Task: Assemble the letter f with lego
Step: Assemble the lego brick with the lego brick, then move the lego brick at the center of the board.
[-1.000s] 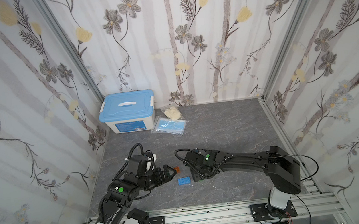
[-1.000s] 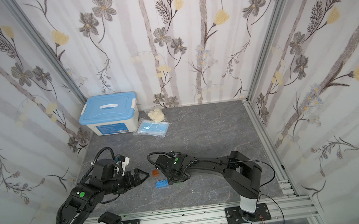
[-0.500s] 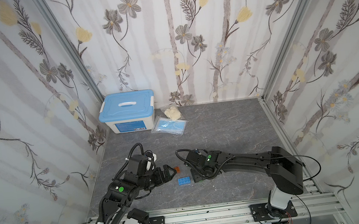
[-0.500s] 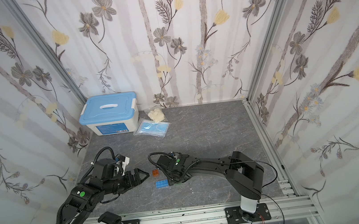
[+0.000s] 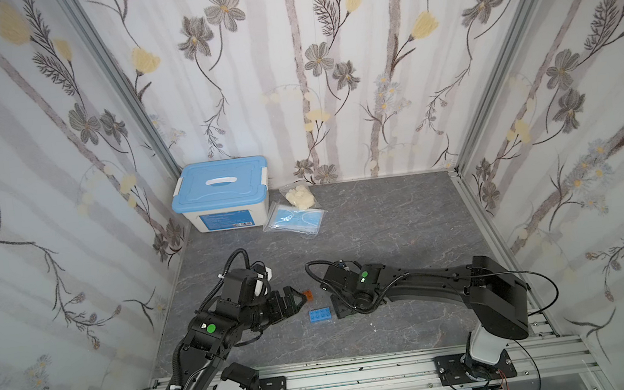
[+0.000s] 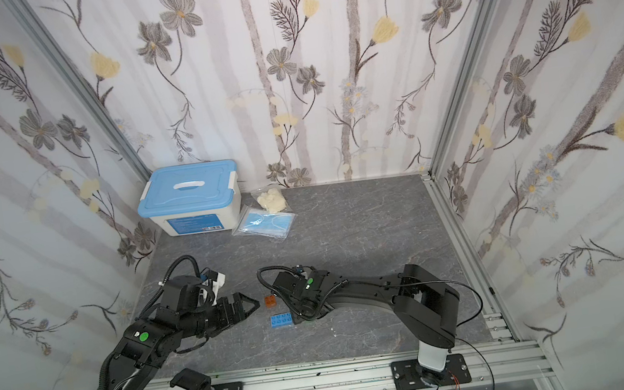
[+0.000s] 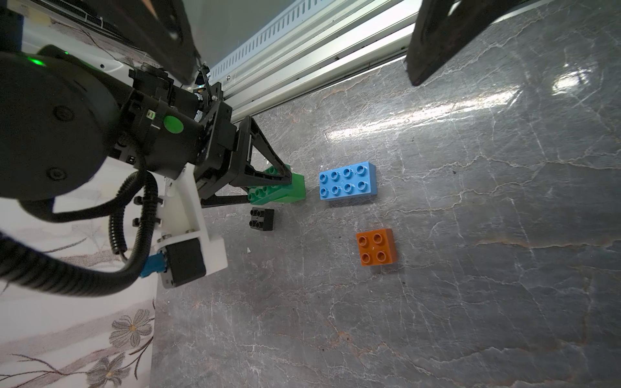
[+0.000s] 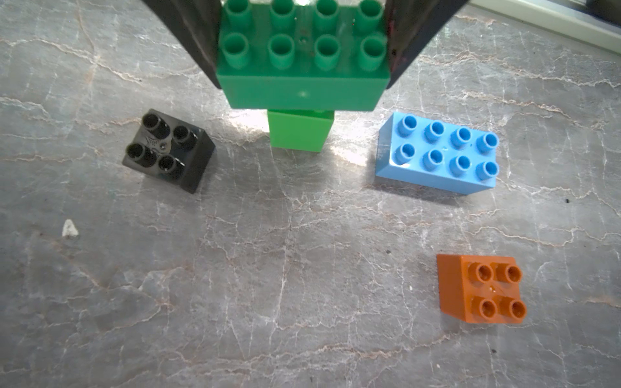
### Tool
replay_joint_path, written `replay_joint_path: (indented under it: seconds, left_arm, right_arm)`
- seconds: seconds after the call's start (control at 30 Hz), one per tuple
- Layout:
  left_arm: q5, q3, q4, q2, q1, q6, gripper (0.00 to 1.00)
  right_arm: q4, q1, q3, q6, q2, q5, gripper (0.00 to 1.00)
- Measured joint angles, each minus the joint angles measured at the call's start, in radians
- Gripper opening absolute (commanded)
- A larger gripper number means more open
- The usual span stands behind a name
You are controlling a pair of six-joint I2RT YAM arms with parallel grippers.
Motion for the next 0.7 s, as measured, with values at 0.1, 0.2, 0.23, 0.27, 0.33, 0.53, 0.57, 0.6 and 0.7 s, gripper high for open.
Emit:
replay_joint_path:
  seconds: [0.1, 0.2, 0.23, 0.27, 0.33, 0.53, 0.57, 0.6, 0.7]
  left_arm:
    - [0.000, 0.000, 0.000, 0.001, 0.004, 0.000, 1.00]
    - [0.000, 0.000, 0.000, 0.003, 0.006, 0.000, 1.00]
    - [0.000, 0.000, 0.000, 0.005, 0.006, 0.000, 1.00]
    - [0.000, 0.000, 0.000, 0.007, 0.007, 0.000, 1.00]
    - [0.000, 0.000, 0.000, 0.009, 0.009, 0.000, 1.00]
    - [-0.001, 0.000, 0.000, 0.014, 0.014, 0.000, 1.00]
    - [-0.001, 0.000, 0.000, 0.013, 0.014, 0.000, 1.00]
    - [-0.001, 0.000, 0.000, 0.013, 0.014, 0.000, 1.00]
    - [-0.001, 0.000, 0.000, 0.013, 0.014, 0.000, 1.00]
  right_arm:
    - [0.014, 0.003, -0.008, 0.000, -0.002, 0.003, 0.64]
    - [0.027, 0.004, -0.014, 0.000, -0.004, 0.007, 0.64]
    - [0.031, 0.004, -0.017, 0.000, -0.006, 0.007, 0.64]
    - [0.033, 0.004, -0.019, 0.000, -0.007, 0.007, 0.64]
    - [0.034, 0.004, -0.020, 0.000, -0.008, 0.007, 0.64]
    - [0.036, 0.006, -0.014, -0.008, 0.003, 0.010, 0.64]
    - [0.039, 0.006, -0.012, -0.008, 0.009, 0.013, 0.64]
    - [0.042, 0.006, -0.010, -0.009, 0.013, 0.013, 0.64]
    - [0.045, 0.006, -0.004, -0.023, 0.019, 0.014, 0.64]
